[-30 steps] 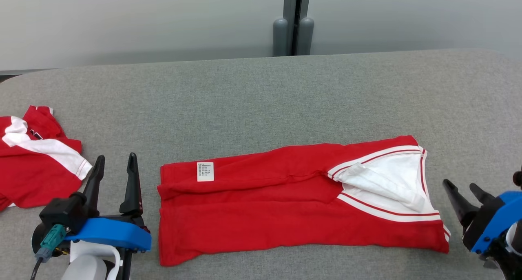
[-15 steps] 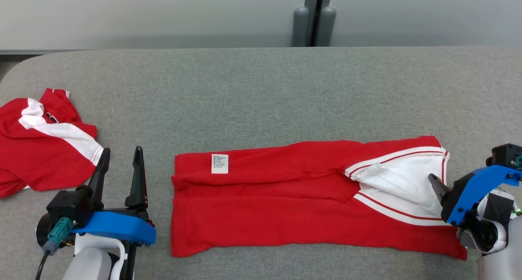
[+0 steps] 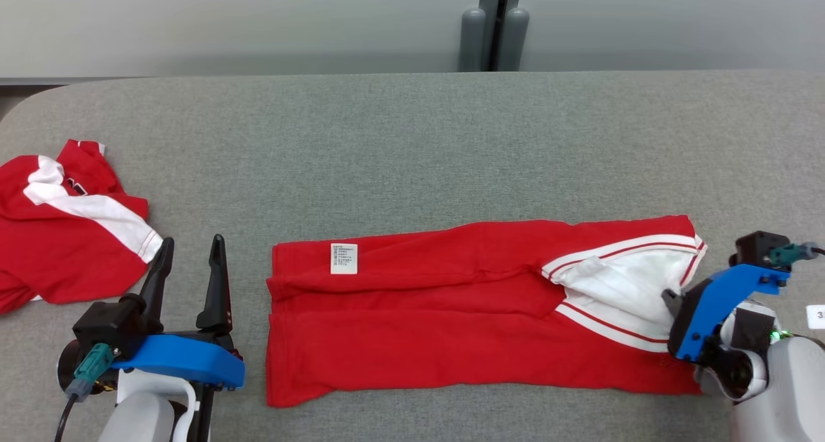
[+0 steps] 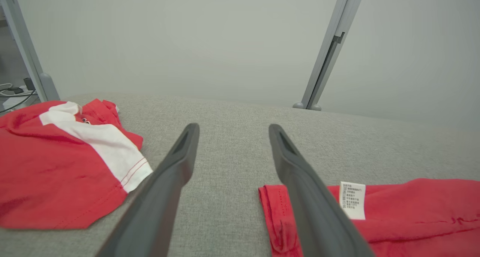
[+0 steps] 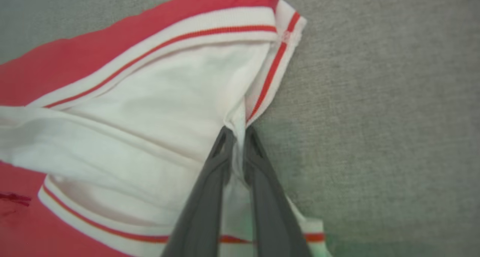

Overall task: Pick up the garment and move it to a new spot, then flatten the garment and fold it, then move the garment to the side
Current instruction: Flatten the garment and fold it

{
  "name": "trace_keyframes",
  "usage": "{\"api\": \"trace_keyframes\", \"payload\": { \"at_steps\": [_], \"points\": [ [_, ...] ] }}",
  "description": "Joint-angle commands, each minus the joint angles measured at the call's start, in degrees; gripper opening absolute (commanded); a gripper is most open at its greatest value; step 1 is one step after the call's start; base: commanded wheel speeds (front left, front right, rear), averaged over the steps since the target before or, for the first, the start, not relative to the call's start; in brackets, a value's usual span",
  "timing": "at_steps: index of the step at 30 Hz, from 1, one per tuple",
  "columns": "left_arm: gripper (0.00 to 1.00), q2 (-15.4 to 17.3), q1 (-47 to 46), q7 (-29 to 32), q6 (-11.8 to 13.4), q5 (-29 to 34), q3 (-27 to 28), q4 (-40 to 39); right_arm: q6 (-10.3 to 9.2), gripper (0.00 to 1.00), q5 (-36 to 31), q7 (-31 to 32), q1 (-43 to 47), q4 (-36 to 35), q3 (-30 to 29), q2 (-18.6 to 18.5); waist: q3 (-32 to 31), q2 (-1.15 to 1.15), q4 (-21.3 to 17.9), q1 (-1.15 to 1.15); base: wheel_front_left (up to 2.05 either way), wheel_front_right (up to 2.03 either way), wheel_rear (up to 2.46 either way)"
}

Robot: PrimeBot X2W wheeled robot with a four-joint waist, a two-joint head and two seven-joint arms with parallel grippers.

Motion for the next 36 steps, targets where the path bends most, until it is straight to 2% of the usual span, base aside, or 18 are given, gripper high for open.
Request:
{"api": "trace_keyframes", "payload": {
  "at_steps": [1, 8, 18, 23, 27, 31, 36],
  "points": [
    [1.0, 0.0, -0.61, -0.26, -0.13, 0.16, 0.24, 0.13, 0.15, 0.0, 1.75, -0.39, 1.49, -0.21, 1.36, 0.94, -0.12, 0.0, -0.61, 0.0, 0.0, 0.0, 0.0],
    [1.0, 0.02, -0.02, -0.27, -0.35, 0.2, 0.91, 0.11, 0.09, 0.0, 3.23, -1.65, 1.77, -5.83, 1.53, -3.28, -0.43, 0.0, -2.12, 0.0, 0.0, 0.0, 0.0],
    [1.0, -0.35, -0.45, -0.27, -0.81, 0.99, 0.45, 0.5, 0.09, 0.0, -1.37, -1.51, 4.9, -16.11, -5.65, -10.93, -0.8, 0.0, -2.7, 0.0, 0.0, 0.0, 0.0],
    [1.0, -0.5, 0.07, -0.27, -1.1, 1.15, 0.64, 0.73, 0.09, 0.0, -3.14, -0.23, 6.76, -21.12, -7.84, -10.58, -1.52, 0.0, -2.71, 0.0, 0.0, 0.0, 0.0],
    [1.0, -0.62, 0.53, -0.27, -1.3, 1.28, 0.66, 0.85, 0.1, 0.0, -3.15, 0.95, 8.69, -24.89, -6.84, -8.86, -2.14, 0.0, -2.54, 0.0, 0.0, 0.0, 0.0],
    [1.0, -0.63, 0.73, -0.27, -1.3, 1.34, 0.69, 0.94, 0.1, 0.0, -2.29, 3.02, 10.96, -28.84, -2.85, -7.25, -2.6, 0.0, -2.28, 0.0, 0.0, 0.0, 0.0],
    [1.0, -0.08, 0.31, -0.27, -1.57, 1.44, 0.67, 1.1, 0.1, 0.0, -1.63, 5.2, 12.53, -33.56, 5.41, -6.05, -3.04, 0.0, -1.98, 0.0, 0.0, 0.0, 0.0]
  ]
}}
